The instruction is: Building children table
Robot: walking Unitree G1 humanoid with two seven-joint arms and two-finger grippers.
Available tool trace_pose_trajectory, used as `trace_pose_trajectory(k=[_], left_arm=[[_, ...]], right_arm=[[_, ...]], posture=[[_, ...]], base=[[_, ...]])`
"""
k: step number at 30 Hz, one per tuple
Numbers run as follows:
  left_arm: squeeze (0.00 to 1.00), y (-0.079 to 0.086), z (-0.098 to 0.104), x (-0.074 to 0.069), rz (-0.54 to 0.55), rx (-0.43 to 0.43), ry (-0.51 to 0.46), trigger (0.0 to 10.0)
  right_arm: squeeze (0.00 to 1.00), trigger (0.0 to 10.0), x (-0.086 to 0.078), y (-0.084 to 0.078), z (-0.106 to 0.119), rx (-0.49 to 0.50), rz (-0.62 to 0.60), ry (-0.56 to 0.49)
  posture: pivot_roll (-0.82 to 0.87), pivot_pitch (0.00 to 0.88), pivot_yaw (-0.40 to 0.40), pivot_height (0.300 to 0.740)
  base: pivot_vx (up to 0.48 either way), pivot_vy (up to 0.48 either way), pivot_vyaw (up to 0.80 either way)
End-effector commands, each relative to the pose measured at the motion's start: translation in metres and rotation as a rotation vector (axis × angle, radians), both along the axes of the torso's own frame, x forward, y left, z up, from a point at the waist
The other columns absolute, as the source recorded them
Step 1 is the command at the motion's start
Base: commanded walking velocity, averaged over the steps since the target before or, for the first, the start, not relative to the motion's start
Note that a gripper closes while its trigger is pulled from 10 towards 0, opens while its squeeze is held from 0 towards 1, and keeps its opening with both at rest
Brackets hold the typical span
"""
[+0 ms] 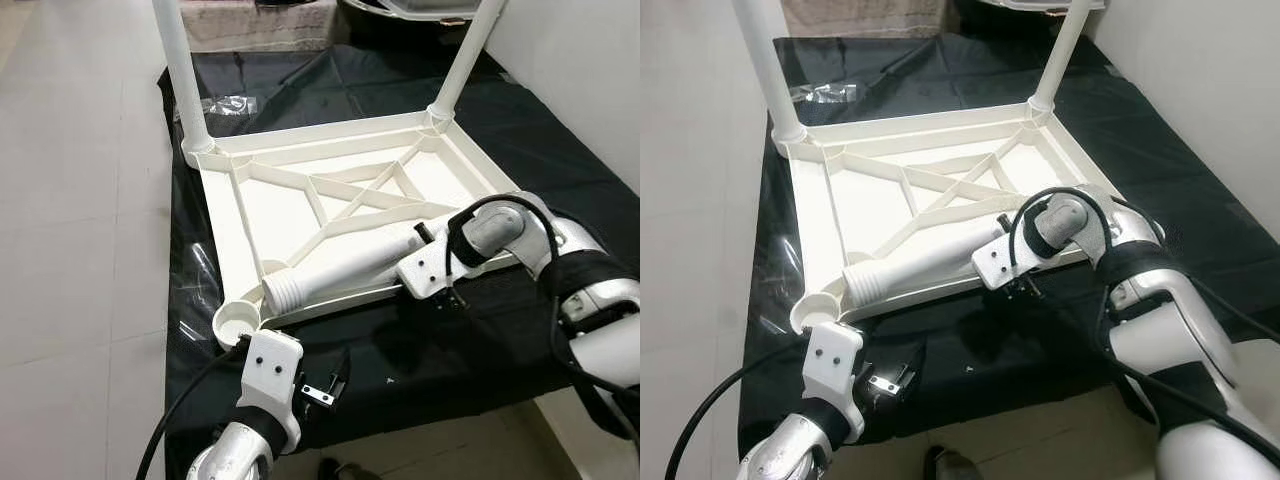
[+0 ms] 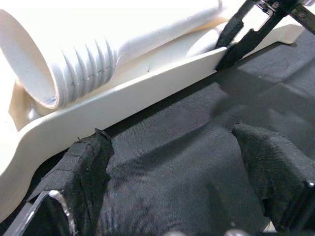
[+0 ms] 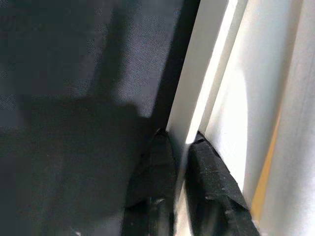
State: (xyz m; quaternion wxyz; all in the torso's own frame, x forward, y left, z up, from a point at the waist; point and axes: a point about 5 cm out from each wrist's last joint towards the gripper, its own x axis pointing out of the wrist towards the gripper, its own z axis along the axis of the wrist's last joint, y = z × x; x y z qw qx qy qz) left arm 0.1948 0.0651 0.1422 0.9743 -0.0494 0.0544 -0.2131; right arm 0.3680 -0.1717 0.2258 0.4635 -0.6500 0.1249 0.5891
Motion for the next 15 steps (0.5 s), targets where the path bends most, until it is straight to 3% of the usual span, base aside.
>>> trace_pose_trajectory(k=[1,8,10,11,15], left_arm=[[0.0,0.0,-0.005,-0.001,-0.001,0.007,0.021,10.0],[0.0,0.001,-0.006,0.0,0.001,0.007,0.022,10.0],[0.0,0.001,-0.007,0.001,0.001,0.008,0.023,10.0],[0.0,0.001,-0.007,0.001,0.001,0.008,0.022,10.0],[0.0,0.001,-0.008,0.002,0.002,0.01,0.024,10.0]], right_arm=[[1.0,10.0,-0.005,0.0,-0.029,-0.082,-0.004,0.079],[1.0,10.0,-0.005,-0.003,-0.028,-0.084,0.001,0.087],[0.95,10.0,-0.005,-0.004,-0.026,-0.082,-0.005,0.084],[0.03,10.0,-0.005,-0.006,-0.025,-0.086,-0.007,0.088],[0.0,10.0,-0.004,-0.008,-0.018,-0.08,-0.011,0.084]], posture=[[0.02,0.223,-0.095,0.74],[0.02,0.221,-0.093,0.74],[0.02,0.217,-0.091,0.74],[0.02,0.217,-0.091,0.74],[0.02,0.214,-0.091,0.74]], base=[[0.0,0.0,0.0],[0.0,0.0,0.0],[0.0,0.0,0.0],[0.0,0.0,0.0],[0.0,0.0,0.0]])
